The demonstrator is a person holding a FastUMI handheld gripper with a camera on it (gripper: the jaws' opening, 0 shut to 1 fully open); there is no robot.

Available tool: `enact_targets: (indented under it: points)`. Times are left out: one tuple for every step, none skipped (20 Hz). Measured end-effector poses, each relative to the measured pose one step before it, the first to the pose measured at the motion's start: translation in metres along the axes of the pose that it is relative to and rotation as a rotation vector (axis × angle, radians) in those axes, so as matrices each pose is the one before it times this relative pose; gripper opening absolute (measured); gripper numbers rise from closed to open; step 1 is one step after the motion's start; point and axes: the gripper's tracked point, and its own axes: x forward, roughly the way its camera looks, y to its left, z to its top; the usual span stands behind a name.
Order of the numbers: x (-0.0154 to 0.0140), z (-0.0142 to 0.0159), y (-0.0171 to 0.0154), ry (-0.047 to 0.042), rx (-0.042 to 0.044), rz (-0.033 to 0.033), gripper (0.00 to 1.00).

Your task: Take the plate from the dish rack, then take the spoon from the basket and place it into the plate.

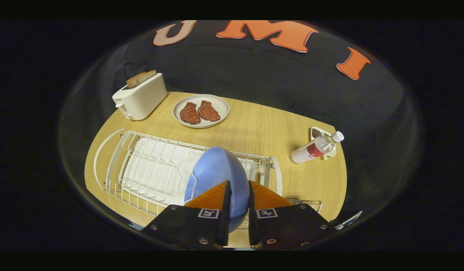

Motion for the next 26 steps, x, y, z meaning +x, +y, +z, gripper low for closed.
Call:
enact_targets:
  points:
    - [-0.0031, 0.00575, -0.00164, -0.01575, -0.01082, -0.0189, 0.21]
    - [-0.00488, 0.00611, -0.00194, -0.02161, -0.00721, -0.02317, 0.21]
    - [-0.00293, 0.00878, -0.00266, -0.0267, -0.01555, -0.02752, 0.2]
    - [-0.00495, 0.00635, -0.00388, -0.02887, -0.02846, -0.0293, 0.19]
    - [-0.00486, 0.00542, -0.00326, -0.02302, -0.02252, -0.01778, 0.18]
    - [-0.00745, 0.00411, 0.00355, -0.01874, -0.01692, 0.00051, 0.18]
    - [-0.00793, 0.00486, 0.00184, -0.0189, -0.00024, 0.00835, 0.17]
    - [-0.0055, 0.00208, -0.00142, -0.01209, 0.00575, 0.0023, 0.17]
    - [-0.00682, 0.00255, -0.00201, -0.01454, 0.00435, 0.00149, 0.17]
    - [-0.007, 0.00111, -0.00386, -0.01424, 0.01317, 0.00067, 0.17]
    - [-0.0081, 0.00082, -0.00154, -0.01406, 0.00937, 0.00881, 0.17]
    - [-0.00953, -0.00076, -0.00256, -0.01145, 0.01081, 0.01054, 0.17]
    - [-0.00925, -0.00225, -0.00353, -0.01164, 0.0053, 0.00752, 0.17]
    - [-0.00838, -0.00289, -0.0043, -0.01546, 0.00355, 0.0026, 0.17]
    - [-0.00911, -0.0029, -0.00473, -0.01535, 0.00411, 0.00111, 0.17]
    - [-0.00811, -0.00379, -0.00239, -0.01335, 0.00347, 0.00656, 0.17]
    - [-0.00847, -0.00381, -0.00228, -0.01188, 0.00683, 0.00958, 0.17]
    - [-0.00699, -0.00458, -0.00182, -0.01194, 0.0075, 0.00932, 0.17]
    - [-0.00725, -0.00458, -0.00364, -0.00997, 0.00878, 0.00664, 0.17]
    - [-0.00607, -0.00538, -0.00348, -0.0087, 0.00741, 0.00393, 0.17]
    - [-0.00568, -0.0063, -0.00325, -0.00626, 0.00689, 0.00508, 0.17]
    - [-0.00452, -0.0083, -0.0022, -0.00338, 0.00724, 0.00861, 0.17]
    - [-0.00331, -0.00782, -0.0013, 0.00289, 0.00861, 0.0117, 0.16]
    - [-0.00389, -0.00896, -0.00011, 0.00267, 0.01128, 0.01069, 0.16]
    - [-0.00358, -0.0083, -0.00066, 0.00357, 0.00649, 0.01339, 0.16]
    - [-0.00245, -0.00726, -0.00022, -0.00065, 0.01079, 0.01115, 0.16]
